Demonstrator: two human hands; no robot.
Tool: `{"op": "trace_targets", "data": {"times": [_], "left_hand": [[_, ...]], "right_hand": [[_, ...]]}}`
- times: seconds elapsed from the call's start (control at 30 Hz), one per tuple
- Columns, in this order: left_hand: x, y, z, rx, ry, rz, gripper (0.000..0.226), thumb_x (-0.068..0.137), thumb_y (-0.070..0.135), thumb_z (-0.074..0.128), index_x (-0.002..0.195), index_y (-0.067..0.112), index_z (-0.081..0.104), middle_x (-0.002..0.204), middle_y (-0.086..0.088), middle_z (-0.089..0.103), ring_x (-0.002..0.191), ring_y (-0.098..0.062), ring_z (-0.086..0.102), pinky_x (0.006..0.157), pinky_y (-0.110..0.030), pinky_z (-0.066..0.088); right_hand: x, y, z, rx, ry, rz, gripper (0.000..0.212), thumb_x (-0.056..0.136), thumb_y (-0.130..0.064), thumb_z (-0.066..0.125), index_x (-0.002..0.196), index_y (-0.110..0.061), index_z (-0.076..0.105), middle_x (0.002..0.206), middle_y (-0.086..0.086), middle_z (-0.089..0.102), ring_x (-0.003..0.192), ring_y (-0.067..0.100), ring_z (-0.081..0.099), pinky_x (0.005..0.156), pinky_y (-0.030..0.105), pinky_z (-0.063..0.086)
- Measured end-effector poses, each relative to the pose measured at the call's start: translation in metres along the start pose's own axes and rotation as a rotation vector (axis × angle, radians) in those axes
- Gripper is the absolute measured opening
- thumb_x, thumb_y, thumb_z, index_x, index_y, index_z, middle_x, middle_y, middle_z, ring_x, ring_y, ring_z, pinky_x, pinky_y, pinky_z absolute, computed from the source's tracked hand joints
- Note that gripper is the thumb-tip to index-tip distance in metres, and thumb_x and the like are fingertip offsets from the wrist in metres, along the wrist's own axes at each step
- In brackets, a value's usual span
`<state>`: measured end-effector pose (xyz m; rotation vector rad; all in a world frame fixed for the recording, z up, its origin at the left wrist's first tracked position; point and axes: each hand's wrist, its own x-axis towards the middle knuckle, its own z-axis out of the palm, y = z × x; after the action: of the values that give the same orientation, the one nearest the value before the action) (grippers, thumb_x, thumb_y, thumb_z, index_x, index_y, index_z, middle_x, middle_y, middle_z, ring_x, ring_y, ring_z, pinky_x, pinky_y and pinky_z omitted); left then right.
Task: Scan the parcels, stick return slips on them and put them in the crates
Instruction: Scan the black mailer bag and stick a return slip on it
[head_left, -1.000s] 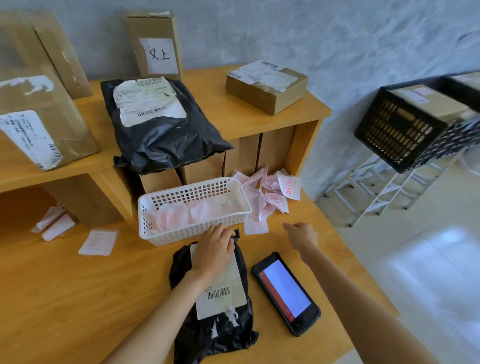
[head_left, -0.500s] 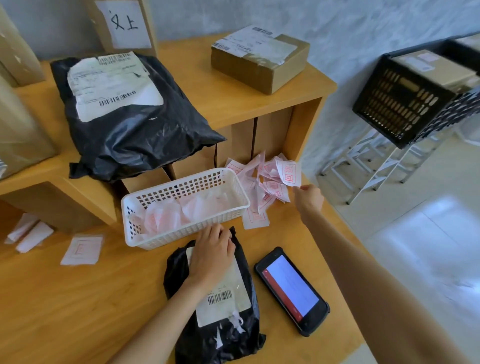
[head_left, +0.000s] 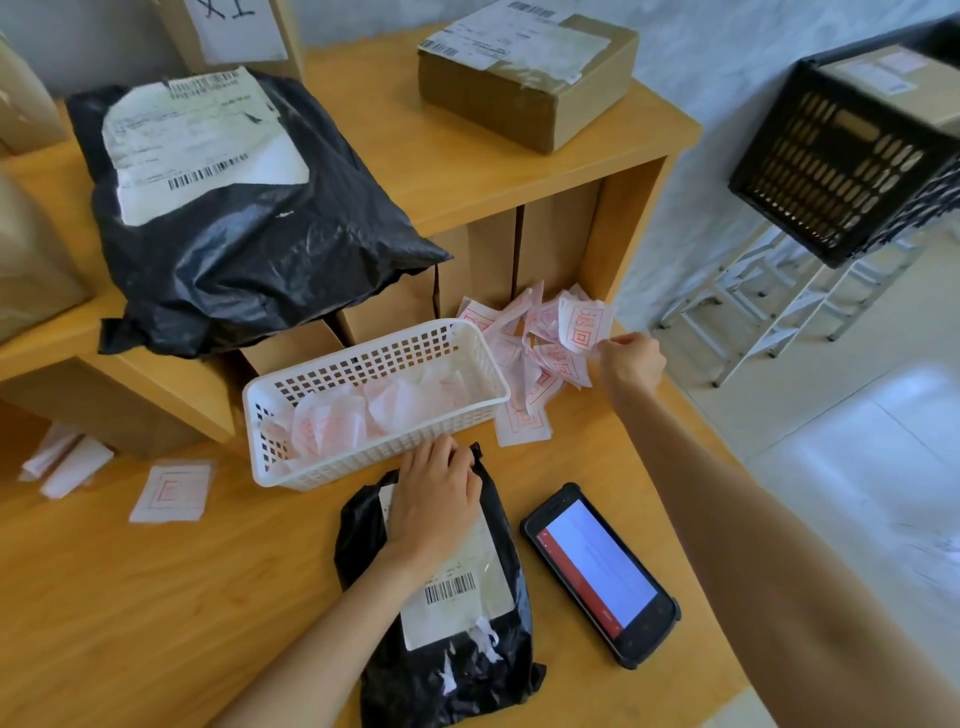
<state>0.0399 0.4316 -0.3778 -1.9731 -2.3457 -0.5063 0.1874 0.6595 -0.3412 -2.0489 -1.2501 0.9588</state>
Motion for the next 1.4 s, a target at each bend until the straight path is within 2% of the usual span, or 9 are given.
{"op": "trace_targets", "data": {"times": [0.17, 0.37, 0.53, 0.63, 0.8, 0.97, 1.13, 1.27, 1.4], "left_hand": [[0.000, 0.000, 0.000, -0.011, -0.014, -0.014, 0.035, 0.091, 0.026, 0.031, 0.089, 0.013, 0.064, 0.088, 0.002, 0.055, 0.085, -0.018, 0.053, 0.078, -0.035, 0.050], [0.001, -0.001, -0.001, -0.104, -0.019, -0.040, 0.034, 0.089, 0.027, 0.033, 0.088, 0.015, 0.064, 0.086, 0.005, 0.055, 0.083, -0.015, 0.053, 0.078, -0.033, 0.050], [0.001, -0.004, -0.002, -0.282, -0.034, -0.116, 0.027, 0.093, 0.034, 0.041, 0.095, 0.019, 0.063, 0.092, 0.009, 0.058, 0.090, -0.012, 0.054, 0.083, -0.027, 0.043], [0.001, -0.004, -0.002, -0.268, -0.043, -0.106, 0.038, 0.093, 0.043, 0.034, 0.091, 0.019, 0.063, 0.088, 0.009, 0.058, 0.087, -0.013, 0.053, 0.081, -0.028, 0.043], [0.001, -0.003, -0.002, -0.231, -0.048, -0.104, 0.045, 0.092, 0.046, 0.029, 0.090, 0.017, 0.063, 0.088, 0.007, 0.058, 0.086, -0.015, 0.053, 0.080, -0.029, 0.043], [0.001, -0.001, -0.006, -0.249, -0.048, -0.117, 0.046, 0.092, 0.048, 0.029, 0.089, 0.018, 0.063, 0.087, 0.008, 0.059, 0.086, -0.014, 0.053, 0.080, -0.028, 0.042], [0.002, -0.001, -0.010, -0.386, -0.047, -0.157, 0.022, 0.097, 0.034, 0.052, 0.093, 0.017, 0.066, 0.091, 0.009, 0.061, 0.090, -0.009, 0.053, 0.083, -0.023, 0.038], [0.009, 0.000, -0.020, -0.609, -0.049, -0.288, 0.019, 0.096, 0.032, 0.054, 0.091, 0.019, 0.067, 0.086, 0.012, 0.064, 0.085, -0.002, 0.058, 0.075, -0.021, 0.045], [0.033, 0.016, -0.044, -0.577, -0.030, -0.265, 0.017, 0.096, 0.028, 0.057, 0.090, 0.016, 0.068, 0.078, 0.010, 0.066, 0.073, -0.003, 0.061, 0.065, -0.022, 0.050]], "right_hand": [[-0.005, 0.000, -0.006, 0.099, -0.002, -0.049, 0.007, 0.088, -0.015, 0.058, 0.084, -0.010, 0.062, 0.086, 0.005, 0.065, 0.078, 0.020, 0.061, 0.065, 0.032, 0.049], [-0.015, 0.004, -0.020, 0.179, -0.036, -0.062, 0.009, 0.084, -0.010, 0.057, 0.088, -0.010, 0.066, 0.089, 0.005, 0.069, 0.082, 0.020, 0.067, 0.073, 0.035, 0.059], [-0.031, 0.009, -0.031, 0.174, -0.086, -0.101, 0.007, 0.088, -0.011, 0.057, 0.089, -0.011, 0.064, 0.089, 0.007, 0.068, 0.081, 0.021, 0.066, 0.070, 0.034, 0.056], [-0.041, 0.011, -0.035, 0.157, -0.120, -0.121, 0.007, 0.090, -0.009, 0.056, 0.087, -0.010, 0.061, 0.088, 0.005, 0.066, 0.076, 0.017, 0.062, 0.068, 0.030, 0.055], [-0.050, 0.018, -0.034, 0.116, -0.176, -0.144, 0.008, 0.088, -0.010, 0.057, 0.090, -0.007, 0.064, 0.087, 0.003, 0.068, 0.076, 0.017, 0.065, 0.072, 0.035, 0.058], [-0.057, 0.021, -0.038, 0.098, -0.221, -0.168, 0.008, 0.090, -0.010, 0.057, 0.090, -0.007, 0.065, 0.085, 0.002, 0.068, 0.070, 0.012, 0.062, 0.063, 0.028, 0.054], [-0.059, 0.023, -0.044, 0.087, -0.271, -0.181, 0.009, 0.093, -0.012, 0.059, 0.092, -0.007, 0.065, 0.086, 0.002, 0.067, 0.068, 0.008, 0.060, 0.056, 0.017, 0.047], [-0.059, 0.023, -0.050, 0.091, -0.304, -0.198, 0.009, 0.094, -0.012, 0.058, 0.092, -0.005, 0.064, 0.083, 0.001, 0.066, 0.067, 0.007, 0.058, 0.056, 0.016, 0.044], [-0.060, 0.022, -0.056, 0.082, -0.318, -0.228, 0.010, 0.095, -0.012, 0.056, 0.089, -0.006, 0.061, 0.088, 0.002, 0.065, 0.069, 0.006, 0.058, 0.055, 0.014, 0.042]]}}
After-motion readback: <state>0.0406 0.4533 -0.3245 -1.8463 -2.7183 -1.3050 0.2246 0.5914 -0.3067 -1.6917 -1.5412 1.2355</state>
